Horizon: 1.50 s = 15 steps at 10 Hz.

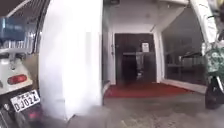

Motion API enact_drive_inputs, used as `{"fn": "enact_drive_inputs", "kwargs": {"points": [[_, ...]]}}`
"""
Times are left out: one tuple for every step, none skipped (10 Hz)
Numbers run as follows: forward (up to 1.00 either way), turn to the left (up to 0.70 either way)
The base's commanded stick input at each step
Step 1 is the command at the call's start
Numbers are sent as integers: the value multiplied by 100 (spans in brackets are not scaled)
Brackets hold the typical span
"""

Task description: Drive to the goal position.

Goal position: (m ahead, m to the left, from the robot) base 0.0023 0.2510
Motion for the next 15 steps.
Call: {"fn": "enact_drive_inputs", "kwargs": {"points": [[45,-27],[45,-27],[45,-27],[45,-27],[45,-27],[45,-27],[45,-27],[45,-27],[45,-27],[45,-27],[45,-27],[45,-27],[45,-27],[45,-27],[45,-27]]}}
